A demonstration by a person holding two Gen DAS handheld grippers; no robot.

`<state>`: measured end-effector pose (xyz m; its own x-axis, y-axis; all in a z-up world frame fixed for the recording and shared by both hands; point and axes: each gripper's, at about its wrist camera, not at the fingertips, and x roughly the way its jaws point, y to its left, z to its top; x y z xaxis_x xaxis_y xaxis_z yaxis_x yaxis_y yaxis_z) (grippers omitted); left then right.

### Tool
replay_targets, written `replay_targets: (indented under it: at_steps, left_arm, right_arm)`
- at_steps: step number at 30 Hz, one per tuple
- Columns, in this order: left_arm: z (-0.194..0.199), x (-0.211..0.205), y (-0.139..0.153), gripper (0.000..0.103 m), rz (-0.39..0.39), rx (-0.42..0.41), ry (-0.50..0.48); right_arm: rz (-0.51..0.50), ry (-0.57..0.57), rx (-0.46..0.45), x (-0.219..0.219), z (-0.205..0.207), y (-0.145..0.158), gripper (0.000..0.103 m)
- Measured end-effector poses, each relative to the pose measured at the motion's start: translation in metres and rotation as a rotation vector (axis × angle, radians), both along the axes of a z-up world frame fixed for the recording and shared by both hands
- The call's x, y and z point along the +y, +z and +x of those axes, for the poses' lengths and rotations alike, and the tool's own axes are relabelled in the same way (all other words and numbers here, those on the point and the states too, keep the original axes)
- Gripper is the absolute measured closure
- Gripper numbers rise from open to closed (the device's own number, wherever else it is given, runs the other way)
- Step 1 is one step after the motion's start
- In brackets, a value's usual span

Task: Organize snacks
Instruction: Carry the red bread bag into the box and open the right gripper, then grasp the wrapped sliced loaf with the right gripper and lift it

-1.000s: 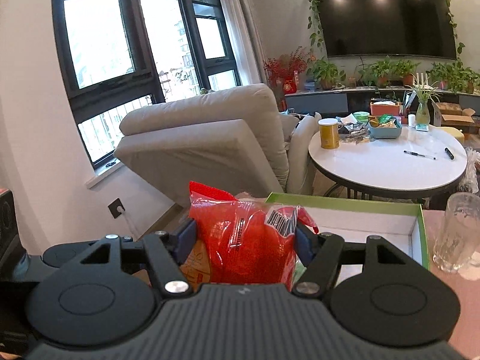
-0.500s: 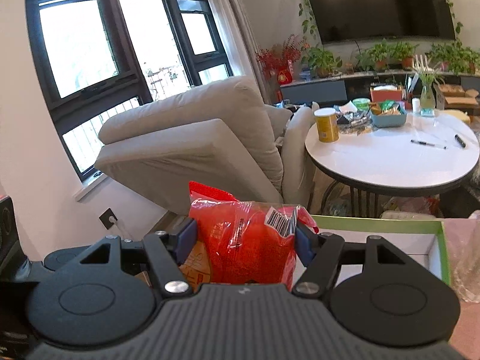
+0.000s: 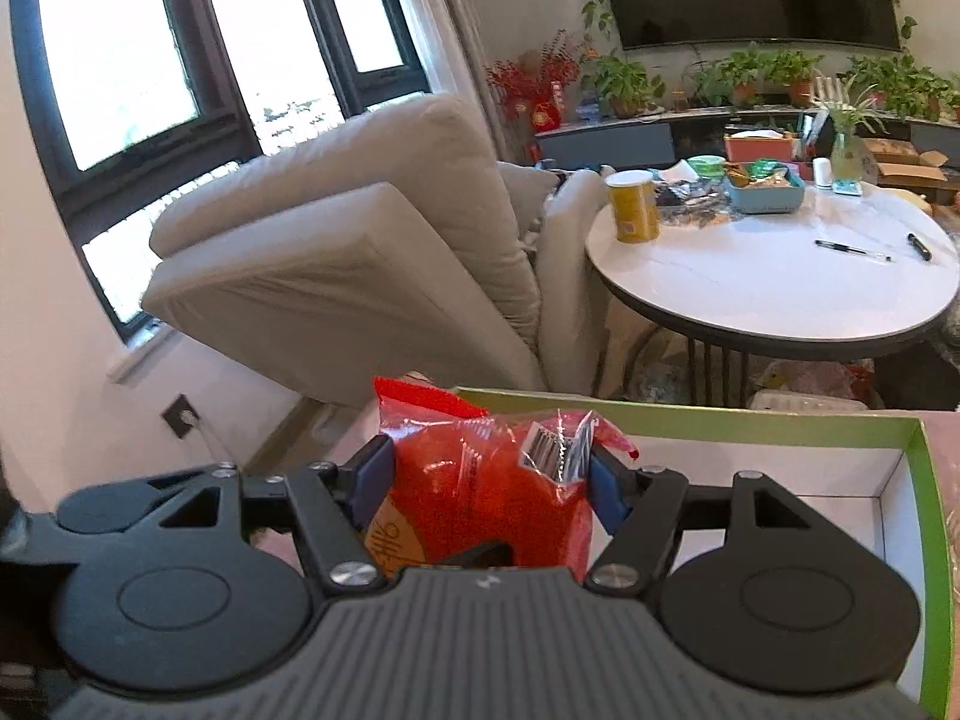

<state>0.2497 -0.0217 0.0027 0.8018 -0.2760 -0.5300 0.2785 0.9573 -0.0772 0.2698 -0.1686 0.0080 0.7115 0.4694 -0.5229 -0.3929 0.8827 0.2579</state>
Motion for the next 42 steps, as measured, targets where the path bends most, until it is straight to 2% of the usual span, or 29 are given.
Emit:
replay_targets:
  at_steps: [2, 3, 11, 17, 23, 30, 42]
  left_arm:
    - [-0.002, 0.003, -0.001, 0.028, 0.013, -0.008, 0.033]
    - [-0.004, 0.006, -0.002, 0.027, 0.012, -0.012, 0.043]
    - [-0.026, 0.025, 0.003, 0.022, -0.011, -0.01, 0.098]
    - [-0.047, 0.036, 0.015, 0.021, -0.042, -0.018, 0.133]
    - [-0.079, 0.03, 0.029, 0.017, -0.048, -0.048, 0.111]
    - [-0.122, 0.009, 0.026, 0.017, -0.048, -0.055, 0.049]
    - [-0.167, -0.033, 0.002, 0.017, -0.042, 0.037, -0.073]
  right_arm:
    - [-0.009, -0.046, -0.003, -0.002, -0.003, -0.003, 0.048]
    - [-0.008, -0.063, -0.01, -0.005, -0.006, -0.003, 0.048]
    - [-0.001, -0.089, -0.065, -0.027, -0.036, 0.018, 0.044]
    - [-0.01, -0.117, -0.155, -0.037, -0.066, 0.035, 0.044]
    - [-0.007, -0.101, -0.165, -0.048, -0.094, 0.041, 0.044]
    - [0.017, -0.152, -0.094, -0.065, -0.129, 0.029, 0.044]
    - [0.094, -0.262, 0.044, -0.11, -0.17, -0.009, 0.045]
